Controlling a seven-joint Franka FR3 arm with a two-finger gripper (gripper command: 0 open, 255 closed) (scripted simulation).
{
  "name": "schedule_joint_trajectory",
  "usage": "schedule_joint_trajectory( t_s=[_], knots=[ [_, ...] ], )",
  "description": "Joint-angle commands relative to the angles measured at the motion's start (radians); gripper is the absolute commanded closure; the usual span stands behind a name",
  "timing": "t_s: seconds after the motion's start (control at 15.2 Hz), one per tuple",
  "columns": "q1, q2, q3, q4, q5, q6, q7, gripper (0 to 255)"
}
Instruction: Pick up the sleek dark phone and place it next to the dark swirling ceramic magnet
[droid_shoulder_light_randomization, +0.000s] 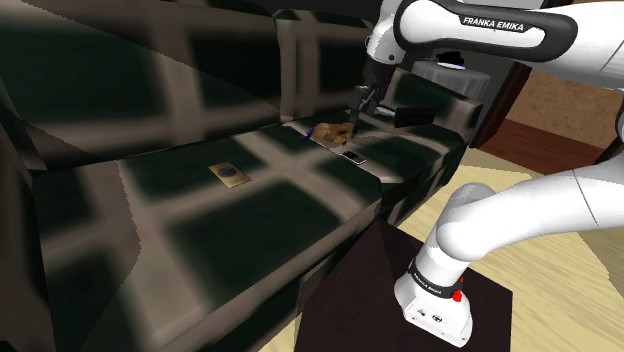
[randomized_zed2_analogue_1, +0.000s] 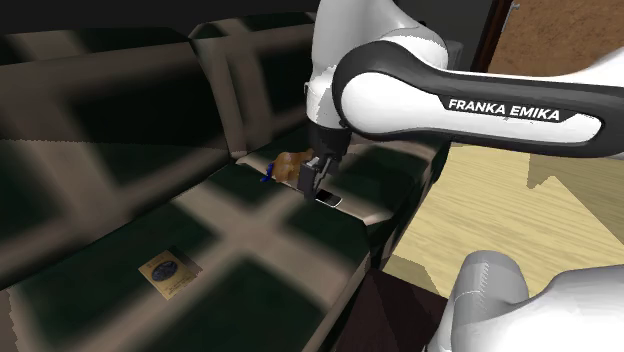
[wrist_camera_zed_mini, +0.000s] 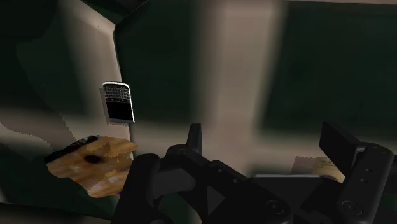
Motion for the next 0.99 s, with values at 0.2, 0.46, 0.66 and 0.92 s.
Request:
schedule_joint_trajectory(
  t_s=[0.2,0.46,0.66,0.92],
  knots=[
    [-0.015,0.017,-0.059,-0.053,-0.024,0.083,-0.056,0],
    [-0.033,0.063,-0.140,-0.105,-0.053,0.197,-0.132,0],
    [-0.044,0.115,-0.203,-0.130,-0.069,0.285,-0.191,0],
    [-0.051,0.206,-0.290,-0.141,-0.075,0.404,-0.276,0]
  ],
)
